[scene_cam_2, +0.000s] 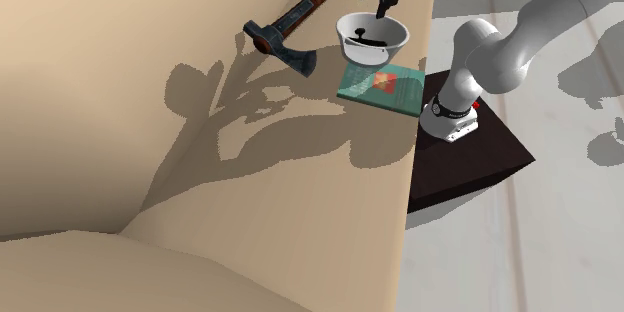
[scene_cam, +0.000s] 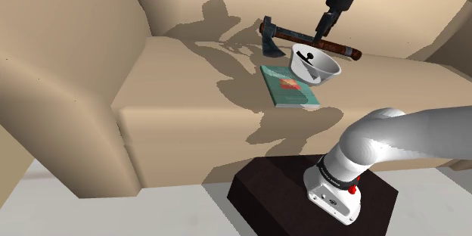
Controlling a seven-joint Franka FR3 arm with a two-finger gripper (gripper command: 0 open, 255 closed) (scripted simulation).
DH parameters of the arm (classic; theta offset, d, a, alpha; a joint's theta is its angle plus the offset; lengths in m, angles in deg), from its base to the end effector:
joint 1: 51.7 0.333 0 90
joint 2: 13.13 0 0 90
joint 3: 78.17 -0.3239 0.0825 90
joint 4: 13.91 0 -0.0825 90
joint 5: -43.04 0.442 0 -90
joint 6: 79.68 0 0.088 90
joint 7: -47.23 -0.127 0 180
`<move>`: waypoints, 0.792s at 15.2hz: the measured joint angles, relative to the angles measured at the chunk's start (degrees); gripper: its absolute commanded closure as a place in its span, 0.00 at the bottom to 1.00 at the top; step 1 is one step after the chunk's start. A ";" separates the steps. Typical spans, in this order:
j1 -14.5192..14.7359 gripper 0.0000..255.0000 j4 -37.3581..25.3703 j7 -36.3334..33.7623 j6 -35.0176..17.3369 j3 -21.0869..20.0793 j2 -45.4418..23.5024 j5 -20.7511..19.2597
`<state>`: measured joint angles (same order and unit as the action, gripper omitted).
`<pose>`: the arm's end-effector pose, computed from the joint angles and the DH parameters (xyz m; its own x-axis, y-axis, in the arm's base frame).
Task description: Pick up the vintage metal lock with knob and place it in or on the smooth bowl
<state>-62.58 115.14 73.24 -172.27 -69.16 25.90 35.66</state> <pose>0.3654 -0.1616 0.5918 0.9895 0.1429 0.0217 0.1418 -0.9889 0.0440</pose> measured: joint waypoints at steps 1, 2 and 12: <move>0.00 0.00 0.00 0.00 0.00 0.00 0.00 0.00; 0.03 0.00 -0.81 -0.02 0.77 -0.12 -0.03 0.08; 0.27 0.00 -8.77 0.26 6.83 -0.58 -1.96 0.56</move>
